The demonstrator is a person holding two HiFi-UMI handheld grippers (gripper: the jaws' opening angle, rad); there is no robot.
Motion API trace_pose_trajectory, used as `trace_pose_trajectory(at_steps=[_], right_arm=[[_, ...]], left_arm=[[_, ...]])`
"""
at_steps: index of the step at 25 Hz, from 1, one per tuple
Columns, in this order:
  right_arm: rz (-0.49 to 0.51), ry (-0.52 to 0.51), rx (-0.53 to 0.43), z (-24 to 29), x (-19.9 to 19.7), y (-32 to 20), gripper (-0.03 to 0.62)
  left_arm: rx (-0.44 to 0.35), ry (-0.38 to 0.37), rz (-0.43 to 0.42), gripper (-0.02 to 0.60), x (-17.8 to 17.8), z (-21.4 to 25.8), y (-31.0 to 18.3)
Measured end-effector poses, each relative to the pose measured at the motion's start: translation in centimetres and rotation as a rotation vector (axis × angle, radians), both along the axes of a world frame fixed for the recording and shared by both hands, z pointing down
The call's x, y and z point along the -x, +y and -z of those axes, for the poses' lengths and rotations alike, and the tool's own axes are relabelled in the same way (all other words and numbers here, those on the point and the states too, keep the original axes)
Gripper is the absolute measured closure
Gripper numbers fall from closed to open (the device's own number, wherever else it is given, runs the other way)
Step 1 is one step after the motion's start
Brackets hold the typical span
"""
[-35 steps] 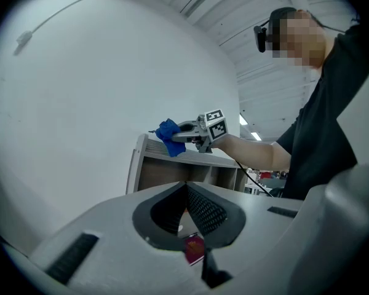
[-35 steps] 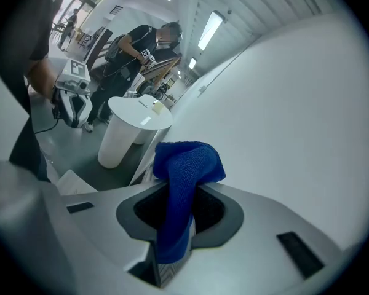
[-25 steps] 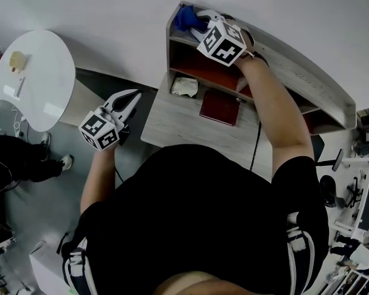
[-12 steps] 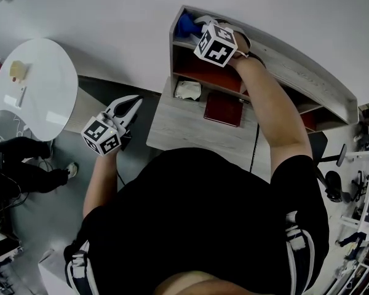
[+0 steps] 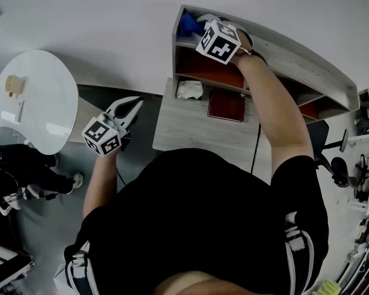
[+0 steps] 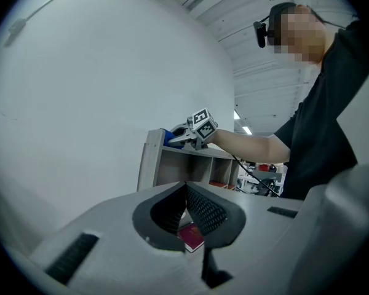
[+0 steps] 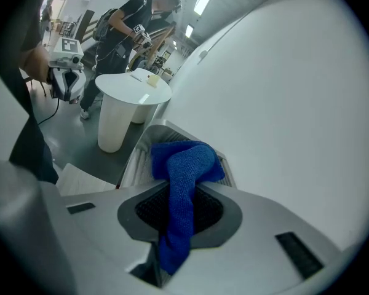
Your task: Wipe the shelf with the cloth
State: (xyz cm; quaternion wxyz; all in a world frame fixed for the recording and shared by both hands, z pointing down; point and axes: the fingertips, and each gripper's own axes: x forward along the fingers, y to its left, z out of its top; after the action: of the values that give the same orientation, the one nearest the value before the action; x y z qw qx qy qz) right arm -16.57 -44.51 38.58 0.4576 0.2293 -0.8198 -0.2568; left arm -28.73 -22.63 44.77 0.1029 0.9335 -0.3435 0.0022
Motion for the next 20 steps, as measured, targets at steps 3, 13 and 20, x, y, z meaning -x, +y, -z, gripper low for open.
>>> trace_pose_trajectory(at_steps=[3,13,20], right_arm=[[-0.013,-0.003,0.008,0.1,0.1,-0.1,0.531],[-0.047,-0.008,0.019,0.0,-1.5,-0.2,0.533],[-0.081,0.019,0.037,-0.1,-5.6,0.0,0.533]], left_arm=[[0.002,0.0,-0.02,0.565,0.4,-0.3,-0.5],[-0.025,-0.03,-0.037,0.565,-1.0,-0.1,-1.6],[-0.049,-0.048,-0.088,0.565,-5.0,1.5,-2.0]])
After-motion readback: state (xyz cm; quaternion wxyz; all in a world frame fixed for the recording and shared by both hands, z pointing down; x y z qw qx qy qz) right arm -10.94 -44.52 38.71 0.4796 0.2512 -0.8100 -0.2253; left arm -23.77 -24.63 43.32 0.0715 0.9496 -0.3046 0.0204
